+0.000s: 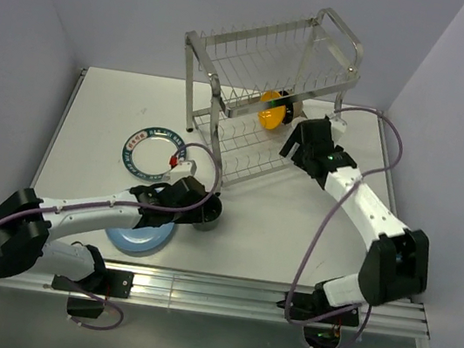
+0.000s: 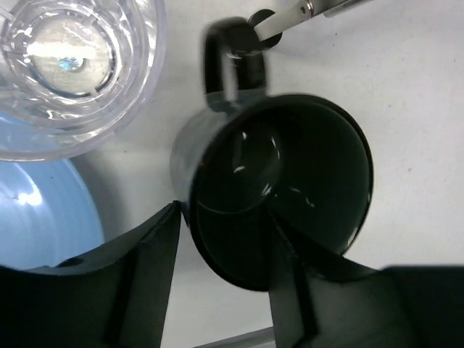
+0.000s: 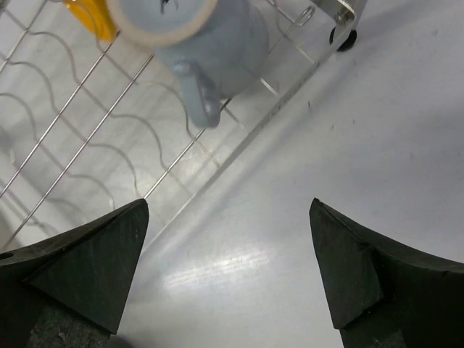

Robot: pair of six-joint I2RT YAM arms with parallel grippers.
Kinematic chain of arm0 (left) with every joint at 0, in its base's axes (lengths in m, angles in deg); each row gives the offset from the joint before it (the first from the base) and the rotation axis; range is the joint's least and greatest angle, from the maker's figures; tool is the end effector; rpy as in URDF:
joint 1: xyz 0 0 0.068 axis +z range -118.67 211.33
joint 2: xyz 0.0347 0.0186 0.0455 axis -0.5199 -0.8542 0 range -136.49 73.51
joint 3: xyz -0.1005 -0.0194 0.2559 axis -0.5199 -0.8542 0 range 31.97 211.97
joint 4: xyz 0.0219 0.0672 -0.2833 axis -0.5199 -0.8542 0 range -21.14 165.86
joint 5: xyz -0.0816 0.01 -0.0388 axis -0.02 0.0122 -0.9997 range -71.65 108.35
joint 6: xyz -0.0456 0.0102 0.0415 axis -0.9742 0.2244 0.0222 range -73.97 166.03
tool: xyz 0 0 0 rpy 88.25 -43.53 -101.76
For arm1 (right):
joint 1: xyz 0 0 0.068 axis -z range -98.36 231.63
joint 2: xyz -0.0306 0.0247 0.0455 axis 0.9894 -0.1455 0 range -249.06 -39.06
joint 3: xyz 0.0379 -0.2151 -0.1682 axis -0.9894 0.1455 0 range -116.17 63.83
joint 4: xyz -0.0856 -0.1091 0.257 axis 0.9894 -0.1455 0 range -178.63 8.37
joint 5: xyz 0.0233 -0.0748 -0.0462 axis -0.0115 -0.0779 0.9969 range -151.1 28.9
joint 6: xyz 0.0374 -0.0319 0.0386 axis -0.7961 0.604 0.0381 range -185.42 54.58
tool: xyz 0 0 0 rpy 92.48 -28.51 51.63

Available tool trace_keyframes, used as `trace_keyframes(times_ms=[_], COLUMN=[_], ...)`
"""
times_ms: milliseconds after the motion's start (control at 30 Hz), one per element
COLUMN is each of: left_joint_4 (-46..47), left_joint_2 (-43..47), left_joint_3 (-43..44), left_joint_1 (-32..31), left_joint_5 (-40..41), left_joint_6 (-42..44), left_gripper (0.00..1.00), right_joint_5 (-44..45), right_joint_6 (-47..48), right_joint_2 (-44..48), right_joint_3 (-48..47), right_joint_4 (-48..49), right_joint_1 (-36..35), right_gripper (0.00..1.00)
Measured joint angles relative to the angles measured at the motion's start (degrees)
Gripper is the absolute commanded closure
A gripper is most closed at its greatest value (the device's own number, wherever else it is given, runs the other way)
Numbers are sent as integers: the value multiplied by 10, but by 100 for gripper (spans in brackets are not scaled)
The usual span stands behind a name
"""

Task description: Load the mixed dishes into the dish rack

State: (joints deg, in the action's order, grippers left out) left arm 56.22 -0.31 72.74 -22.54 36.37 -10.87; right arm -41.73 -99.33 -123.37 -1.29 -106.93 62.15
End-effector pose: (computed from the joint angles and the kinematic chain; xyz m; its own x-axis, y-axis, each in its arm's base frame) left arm 0.1789 -0.2200 0.1740 -0.8069 -0.2458 -0.5371 -0.0338 0.9270 -0.3735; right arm 0.3447 0.1052 0.2613 -0.5994 0.3462 -0.7217 0.2925 0.9340 0.2051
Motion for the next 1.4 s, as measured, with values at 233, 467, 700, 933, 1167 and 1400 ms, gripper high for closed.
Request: trace_keyframes(times_ms=[233,467,700,933,1167,1400], left_joint_4=[18,31,121,275,391,554], left_joint_2=[-57,-14,179,239,238,192], left_joint_3=[29,2,-45,-83,-159,-189], left_joint_1=[0,2,2,1,0,0], left_joint_5=[-15,-102,-266,-433,-513,-542], left_joint_6=[8,20,35,-7,-92,-185], left_gripper=[100,100,100,100,100,100], right_joint_5=[10,7,-98,-293,-416,-495], right_joint_6=[-43,-65,-56,-32,-33,-74], right_joint_2=[149,321,488,544,586,615], right_joint_3=[80,101,131,184,199,228], right_joint_4=[-35,-112,-127,-86,-15,79], right_joint_1=[-80,-153,-155,-155,-155,-155], right_gripper=[1,1,2,5,7,14])
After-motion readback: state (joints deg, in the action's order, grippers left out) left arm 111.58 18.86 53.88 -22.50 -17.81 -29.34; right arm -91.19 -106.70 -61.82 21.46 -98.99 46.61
